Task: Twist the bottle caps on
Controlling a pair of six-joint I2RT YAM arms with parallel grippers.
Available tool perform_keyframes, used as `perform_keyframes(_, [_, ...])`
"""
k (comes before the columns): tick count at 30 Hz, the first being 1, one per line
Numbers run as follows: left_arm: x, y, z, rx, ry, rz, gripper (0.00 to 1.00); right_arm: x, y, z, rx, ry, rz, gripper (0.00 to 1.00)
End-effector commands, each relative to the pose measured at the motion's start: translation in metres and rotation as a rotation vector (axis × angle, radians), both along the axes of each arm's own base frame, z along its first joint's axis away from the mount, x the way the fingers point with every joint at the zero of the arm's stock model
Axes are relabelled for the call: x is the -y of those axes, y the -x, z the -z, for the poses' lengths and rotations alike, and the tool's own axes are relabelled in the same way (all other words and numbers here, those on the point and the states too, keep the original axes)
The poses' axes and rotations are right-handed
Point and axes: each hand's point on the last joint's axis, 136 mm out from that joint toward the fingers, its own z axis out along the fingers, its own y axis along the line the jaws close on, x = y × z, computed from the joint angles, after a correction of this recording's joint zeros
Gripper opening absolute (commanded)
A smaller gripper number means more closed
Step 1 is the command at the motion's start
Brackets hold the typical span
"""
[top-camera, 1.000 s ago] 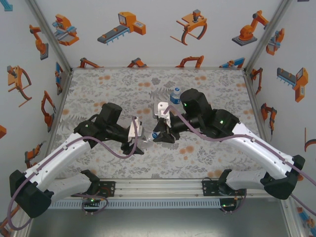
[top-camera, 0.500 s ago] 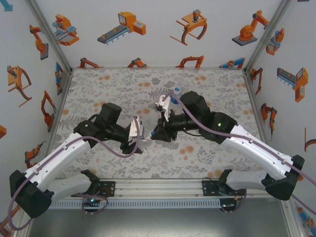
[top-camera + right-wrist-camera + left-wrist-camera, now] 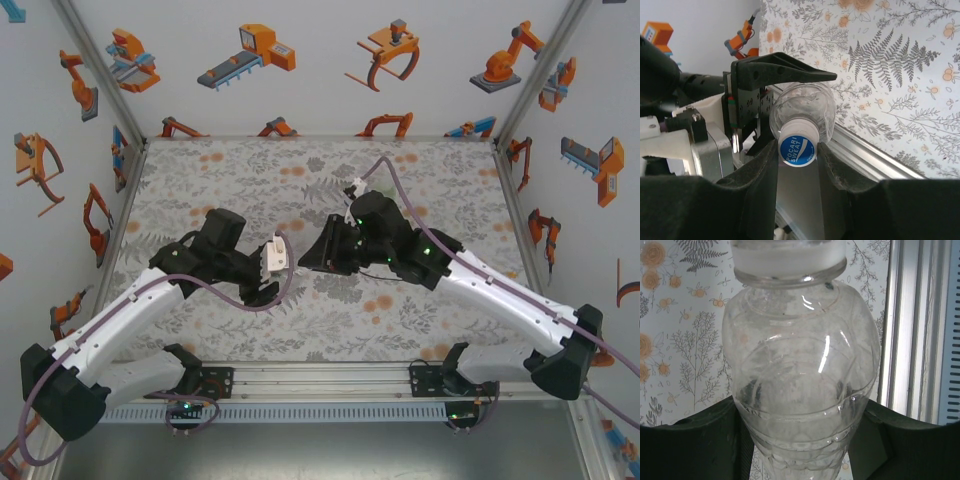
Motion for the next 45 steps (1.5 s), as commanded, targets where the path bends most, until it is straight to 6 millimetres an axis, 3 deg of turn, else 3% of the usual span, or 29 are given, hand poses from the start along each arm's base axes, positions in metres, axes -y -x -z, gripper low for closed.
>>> perform_keyframes(1, [0.019, 0.023, -0.042, 0.062, 0.185, 0.161, 0.00, 0.004, -0.020, 0.017, -0.029, 0.034, 0.129, 0.16])
perform_keyframes(5, [0.019, 0.025, -0.044, 0.064, 0.195, 0.169, 0.00, 0.012, -0.024, 0.014, 0.012, 0.077, 0.141, 0.24])
perform_keyframes(13, [0.019, 0.028, -0.045, 0.065, 0.204, 0.182, 0.00, 0.021, -0.027, 0.020, 0.033, 0.137, 0.130, 0.26])
perform_keyframes(25, [0.019, 0.029, -0.045, 0.062, 0.208, 0.192, 0.00, 0.017, -0.034, 0.022, 0.054, 0.174, 0.089, 0.27])
perform_keyframes(45, [0.020, 0.027, -0.042, 0.050, 0.200, 0.189, 0.00, 0.018, -0.043, 0.016, 0.089, 0.177, 0.087, 0.39])
